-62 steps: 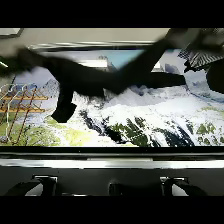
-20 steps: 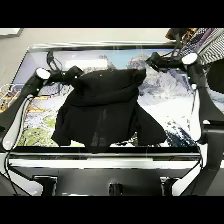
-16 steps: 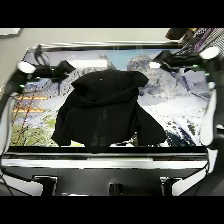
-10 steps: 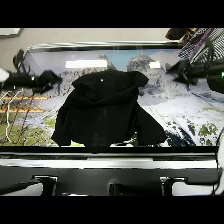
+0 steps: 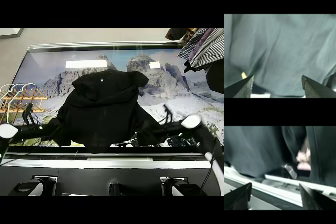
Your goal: Fold the clothes and pants, and hang the long-sleeved shirts on hangers.
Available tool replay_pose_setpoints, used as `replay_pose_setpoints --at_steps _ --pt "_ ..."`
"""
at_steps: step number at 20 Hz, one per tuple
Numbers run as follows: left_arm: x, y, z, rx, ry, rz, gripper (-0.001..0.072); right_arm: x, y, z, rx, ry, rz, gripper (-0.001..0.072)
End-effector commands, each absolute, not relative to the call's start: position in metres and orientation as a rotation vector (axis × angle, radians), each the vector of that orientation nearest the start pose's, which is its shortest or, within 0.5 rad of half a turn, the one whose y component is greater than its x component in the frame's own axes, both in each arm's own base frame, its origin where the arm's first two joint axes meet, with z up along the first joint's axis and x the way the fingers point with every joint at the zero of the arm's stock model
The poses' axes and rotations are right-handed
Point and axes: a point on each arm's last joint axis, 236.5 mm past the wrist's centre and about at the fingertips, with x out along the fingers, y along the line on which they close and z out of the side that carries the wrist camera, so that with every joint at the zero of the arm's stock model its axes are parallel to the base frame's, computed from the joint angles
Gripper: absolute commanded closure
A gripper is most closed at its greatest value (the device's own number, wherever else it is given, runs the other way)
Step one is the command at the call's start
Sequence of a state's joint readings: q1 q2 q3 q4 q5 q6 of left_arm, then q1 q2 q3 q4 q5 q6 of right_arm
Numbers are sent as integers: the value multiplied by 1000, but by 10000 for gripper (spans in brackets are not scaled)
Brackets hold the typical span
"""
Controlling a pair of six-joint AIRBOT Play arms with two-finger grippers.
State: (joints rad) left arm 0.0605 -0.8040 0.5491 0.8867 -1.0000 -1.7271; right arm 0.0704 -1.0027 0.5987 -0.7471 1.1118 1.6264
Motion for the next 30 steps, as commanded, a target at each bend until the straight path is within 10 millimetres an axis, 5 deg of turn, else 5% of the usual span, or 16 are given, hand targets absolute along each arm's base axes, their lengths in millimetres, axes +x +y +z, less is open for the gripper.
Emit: replay_pose_setpoints --at_steps 1,5,12,14,15,16,17,24,30 --pt "251 -114 -24 -897 1247 -104 21 223 196 -60 872 1479 239 35" --pt "252 -114 -25 -898 1247 -100 20 241 217 -75 959 1448 220 35" --pt "253 -113 -25 -897 1238 -97 20 273 216 -97 1020 1359 173 66" --pt "253 -113 -26 -898 1242 -95 21 278 213 -98 1016 1335 159 267" --pt "253 -113 -28 -900 1250 -92 20 279 212 -98 1009 1330 163 513" --pt "253 -113 -31 -903 1263 -87 20 278 213 -98 1010 1334 166 634" --pt "252 -114 -36 -905 1282 -81 20 276 214 -97 1011 1341 172 664" --pt "237 -150 -76 -861 1447 -109 20 275 219 -76 1038 1323 212 664" --pt "260 -161 -91 -903 1381 -53 23 275 223 -51 1048 1281 268 664"
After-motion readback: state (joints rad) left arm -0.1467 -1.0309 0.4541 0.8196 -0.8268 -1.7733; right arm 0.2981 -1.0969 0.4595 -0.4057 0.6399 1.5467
